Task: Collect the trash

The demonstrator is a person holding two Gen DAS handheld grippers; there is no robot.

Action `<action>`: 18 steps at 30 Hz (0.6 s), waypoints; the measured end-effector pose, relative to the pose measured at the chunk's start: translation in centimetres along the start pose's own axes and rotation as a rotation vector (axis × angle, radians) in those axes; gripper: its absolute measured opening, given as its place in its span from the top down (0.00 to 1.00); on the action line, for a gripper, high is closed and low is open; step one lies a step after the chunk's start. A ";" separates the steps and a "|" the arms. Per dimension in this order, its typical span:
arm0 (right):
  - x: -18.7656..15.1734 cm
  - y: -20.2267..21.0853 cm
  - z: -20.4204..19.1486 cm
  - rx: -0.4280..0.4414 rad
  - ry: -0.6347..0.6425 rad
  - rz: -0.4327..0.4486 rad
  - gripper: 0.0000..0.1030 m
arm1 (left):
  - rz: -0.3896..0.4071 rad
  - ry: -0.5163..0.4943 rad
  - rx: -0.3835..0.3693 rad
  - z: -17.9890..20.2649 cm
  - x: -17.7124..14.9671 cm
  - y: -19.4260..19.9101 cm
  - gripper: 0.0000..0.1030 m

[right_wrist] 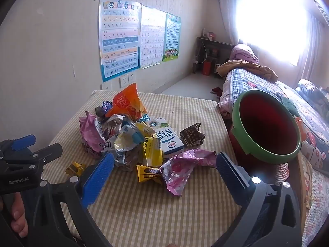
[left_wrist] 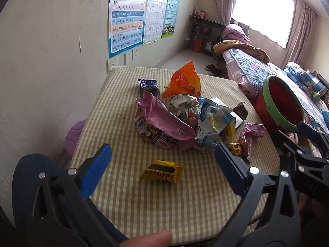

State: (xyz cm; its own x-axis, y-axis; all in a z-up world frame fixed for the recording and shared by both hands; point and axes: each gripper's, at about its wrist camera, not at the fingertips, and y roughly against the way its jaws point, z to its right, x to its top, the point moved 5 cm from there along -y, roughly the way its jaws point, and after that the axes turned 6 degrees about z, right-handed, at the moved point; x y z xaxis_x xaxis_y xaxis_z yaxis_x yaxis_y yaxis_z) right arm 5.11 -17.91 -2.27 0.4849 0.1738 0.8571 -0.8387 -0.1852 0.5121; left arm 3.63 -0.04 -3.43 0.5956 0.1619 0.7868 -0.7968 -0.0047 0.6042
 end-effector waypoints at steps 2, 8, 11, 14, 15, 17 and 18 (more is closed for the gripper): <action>0.0 0.0 0.0 0.003 -0.007 0.002 0.07 | 0.003 0.003 -0.004 0.0 0.0 0.0 0.05; 0.0 -0.2 0.1 0.002 -0.007 -0.003 0.07 | 0.001 -0.003 -0.009 0.3 -0.4 -0.1 0.05; -0.5 -0.6 -0.3 0.005 0.002 -0.013 0.07 | -0.002 -0.006 -0.019 0.0 -0.6 -0.2 0.05; -0.4 0.2 -0.3 0.006 0.008 -0.007 0.07 | -0.008 -0.016 -0.019 0.4 -0.4 -0.4 0.05; -0.3 -0.1 -0.2 0.004 0.003 -0.014 0.07 | -0.009 -0.016 -0.020 0.4 -0.4 -0.4 0.05; -0.3 -0.4 -0.1 0.003 -0.001 -0.021 0.07 | -0.013 -0.013 -0.022 0.3 -0.3 -0.4 0.05; -0.3 -0.4 0.0 0.002 -0.002 -0.023 0.07 | -0.016 -0.013 -0.023 0.3 -0.4 -0.5 0.05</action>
State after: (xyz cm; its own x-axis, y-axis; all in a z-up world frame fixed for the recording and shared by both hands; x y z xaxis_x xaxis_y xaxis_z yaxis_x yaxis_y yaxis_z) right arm 5.30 -17.87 -2.70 0.5048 0.1760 0.8451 -0.8268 -0.1830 0.5319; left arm 3.81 -0.41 -3.96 0.6092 0.1491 0.7789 -0.7894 0.0202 0.6136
